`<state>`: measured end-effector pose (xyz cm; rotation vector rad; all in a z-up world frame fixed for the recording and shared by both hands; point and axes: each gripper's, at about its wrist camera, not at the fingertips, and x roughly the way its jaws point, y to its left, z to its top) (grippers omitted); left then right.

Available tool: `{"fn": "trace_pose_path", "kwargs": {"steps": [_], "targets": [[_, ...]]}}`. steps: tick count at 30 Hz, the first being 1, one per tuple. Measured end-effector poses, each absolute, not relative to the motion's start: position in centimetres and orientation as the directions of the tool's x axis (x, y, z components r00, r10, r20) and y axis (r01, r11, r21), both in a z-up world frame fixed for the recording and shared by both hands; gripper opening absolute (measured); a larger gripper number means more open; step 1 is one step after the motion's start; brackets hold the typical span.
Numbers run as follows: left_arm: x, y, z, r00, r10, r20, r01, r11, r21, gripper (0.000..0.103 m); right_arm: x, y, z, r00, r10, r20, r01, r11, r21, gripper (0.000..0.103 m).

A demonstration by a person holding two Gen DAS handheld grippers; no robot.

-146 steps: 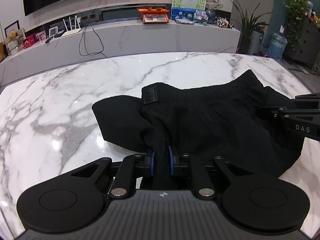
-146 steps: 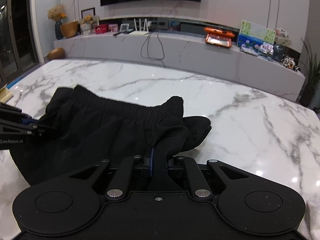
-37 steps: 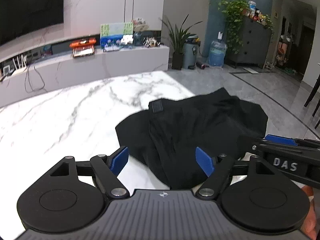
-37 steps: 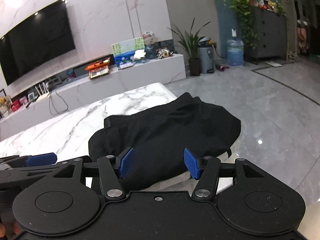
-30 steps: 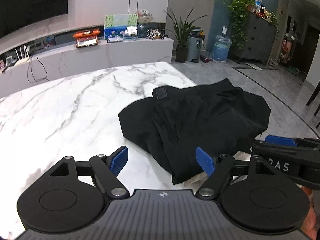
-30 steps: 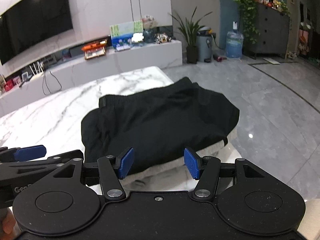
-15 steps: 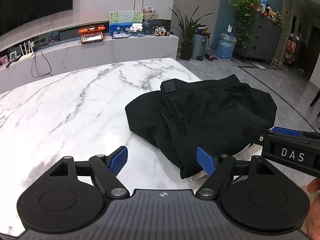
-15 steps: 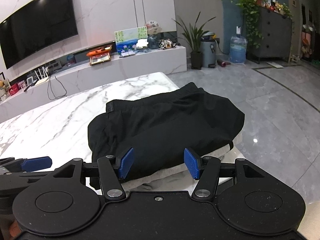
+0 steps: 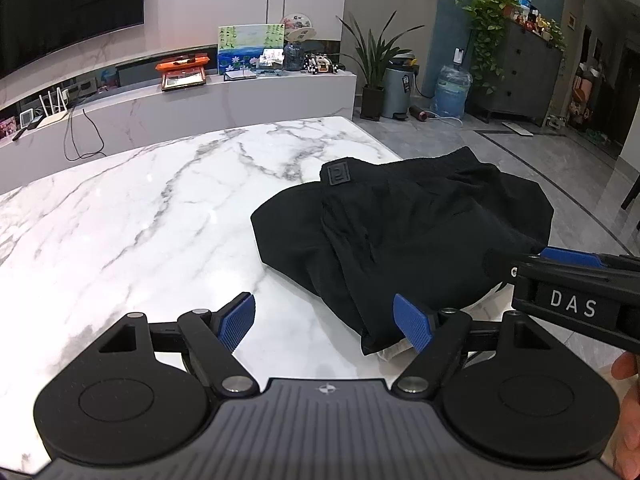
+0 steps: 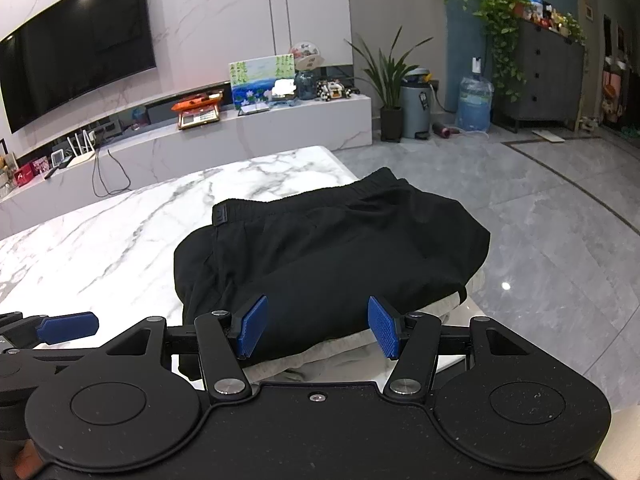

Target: Fold clothes

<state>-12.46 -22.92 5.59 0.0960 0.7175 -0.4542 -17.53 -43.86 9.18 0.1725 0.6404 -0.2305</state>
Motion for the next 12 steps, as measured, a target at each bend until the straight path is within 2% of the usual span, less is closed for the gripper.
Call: {"fn": "trace_pose_path", "kwargs": {"steps": [12], "targets": [[-11.2, -23.6, 5.2, 0.662, -0.364, -0.655, 0.437, 0.898, -0.058, 0.076, -17.6, -43.2, 9.1, 0.779, -0.163, -0.605, 0.27, 0.959, 0.09, 0.055]]}}
